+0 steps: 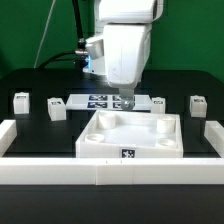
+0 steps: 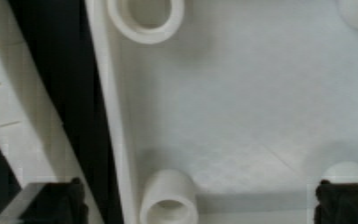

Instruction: Assemble one leg

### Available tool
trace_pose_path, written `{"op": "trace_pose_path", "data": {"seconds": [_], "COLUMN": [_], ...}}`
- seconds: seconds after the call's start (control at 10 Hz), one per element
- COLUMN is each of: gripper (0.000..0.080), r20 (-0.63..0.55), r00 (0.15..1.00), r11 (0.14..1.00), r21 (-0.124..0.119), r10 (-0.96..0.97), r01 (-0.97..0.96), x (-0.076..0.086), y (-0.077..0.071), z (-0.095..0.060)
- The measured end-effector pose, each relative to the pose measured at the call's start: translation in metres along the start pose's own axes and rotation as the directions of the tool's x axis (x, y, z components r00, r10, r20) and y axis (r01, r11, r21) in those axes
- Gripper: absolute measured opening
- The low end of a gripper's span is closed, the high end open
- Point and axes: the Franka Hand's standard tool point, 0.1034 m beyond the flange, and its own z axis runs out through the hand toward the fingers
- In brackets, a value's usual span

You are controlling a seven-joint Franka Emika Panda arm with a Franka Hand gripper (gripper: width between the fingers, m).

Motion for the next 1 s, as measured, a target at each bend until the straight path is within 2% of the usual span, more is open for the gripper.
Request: {"op": "trace_pose_path", "data": {"seconds": [0.1,0.2,0.3,0.5,0.9,1.0], "gripper": [0.0650,0.0650,0.0650,0.0650,0.0650,0.0650], "r20": [-0.005,-0.004,-0.003,-0.002,-0.001,-0.004], "r00": [1.000,0.999,0.999,1.000,1.000,1.000], "r11": [1.000,0.998,0.997,0.999,0.998,0.999], "r21": [0.008,0.034,0.048,0.050,0.052,0.044], "r10": [-0.020,-0.049,-0.052,0.017,0.020,0.029], "r01": [0.020,0.049,0.052,-0.017,-0.020,-0.029], "x": [0.006,0.007,0.008,0.009,0.007,0.009], "y": [-0.021,-0.036,-0.041,-0.058,-0.056,-0.059], "z": [0.008,0.015,0.022,0.030,0.031,0.034]}}
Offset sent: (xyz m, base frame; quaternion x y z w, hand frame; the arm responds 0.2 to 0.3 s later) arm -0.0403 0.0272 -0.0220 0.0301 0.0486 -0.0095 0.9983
